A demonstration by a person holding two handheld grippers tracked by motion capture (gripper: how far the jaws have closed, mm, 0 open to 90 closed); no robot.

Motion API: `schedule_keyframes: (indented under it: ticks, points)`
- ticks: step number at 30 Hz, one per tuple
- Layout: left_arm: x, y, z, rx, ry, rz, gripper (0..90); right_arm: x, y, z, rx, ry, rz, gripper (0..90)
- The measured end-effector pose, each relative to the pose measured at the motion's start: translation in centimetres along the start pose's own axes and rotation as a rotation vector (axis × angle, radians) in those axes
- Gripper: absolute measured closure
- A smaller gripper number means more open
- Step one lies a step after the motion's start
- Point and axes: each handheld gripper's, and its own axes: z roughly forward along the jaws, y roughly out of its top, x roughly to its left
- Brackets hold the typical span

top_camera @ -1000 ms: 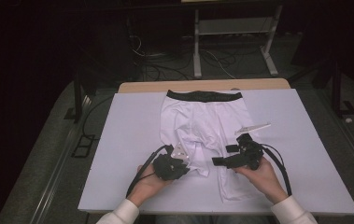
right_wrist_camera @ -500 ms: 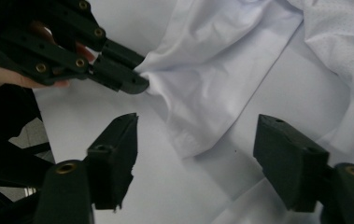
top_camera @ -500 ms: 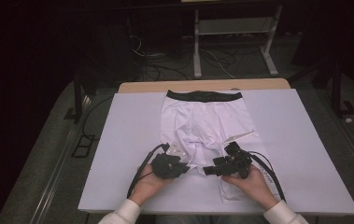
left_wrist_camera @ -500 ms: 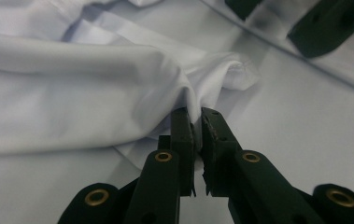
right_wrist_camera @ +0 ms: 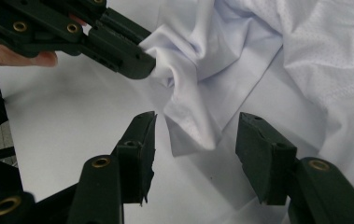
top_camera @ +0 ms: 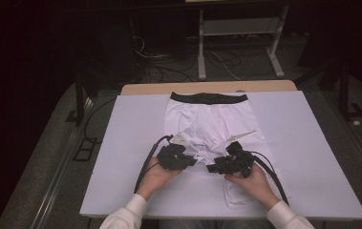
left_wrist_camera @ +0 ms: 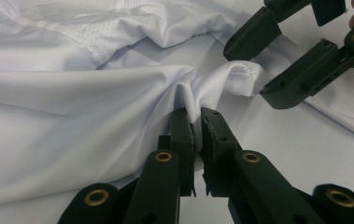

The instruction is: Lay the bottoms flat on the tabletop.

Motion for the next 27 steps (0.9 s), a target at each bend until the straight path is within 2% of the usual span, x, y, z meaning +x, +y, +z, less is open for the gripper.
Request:
schedule_keyframes:
  ticks: [2, 5, 7, 10, 13, 14, 17, 22, 25, 27]
  points:
    - [-0.1, 0.2, 0.2, 0.01, -0.007, 0.008, 83.3, 0.0, 0.2, 0.2, 0.002, -0.003, -0.005, 54.8]
    - [-0.4, 0.5, 0.4, 0.009, -0.007, 0.016, 83.1, 0.1, 0.5, 0.5, 0.026, 0.002, -0.019, 78.1]
    - [-0.4, 0.8, 0.4, -0.004, -0.006, 0.018, 82.7, 0.1, 0.6, 0.4, 0.041, 0.0, -0.034, 85.4]
    - [-0.3, 1.0, -0.1, -0.053, -0.002, 0.014, 79.1, -0.2, 0.9, -0.3, 0.043, -0.011, -0.037, 85.9]
    - [0.1, 0.9, -1.1, -0.104, 0.001, 0.003, 71.1, -1.1, 1.3, -1.7, 0.007, -0.005, -0.015, 86.0]
    - [0.3, 0.8, -1.5, -0.118, 0.015, 0.003, 68.5, -1.4, 1.6, -2.1, 0.0, -0.008, -0.008, 86.0]
    - [1.1, 0.1, -2.4, -0.14, 0.031, -0.022, 64.4, -2.6, 2.5, -2.9, -0.032, -0.004, 0.011, 86.0]
    - [2.0, -1.7, -3.3, -0.14, 0.028, -0.036, 62.5, -4.2, 3.5, -3.2, -0.04, -0.02, 0.028, 85.9]
    - [2.0, -2.3, -3.0, -0.124, 0.005, -0.007, 62.5, -5.3, 3.8, -3.3, -0.048, -0.029, 0.046, 86.0]
    - [1.6, -2.2, -2.4, -0.108, -0.006, 0.028, 62.5, -6.3, 4.0, -3.3, -0.055, -0.037, 0.062, 85.9]
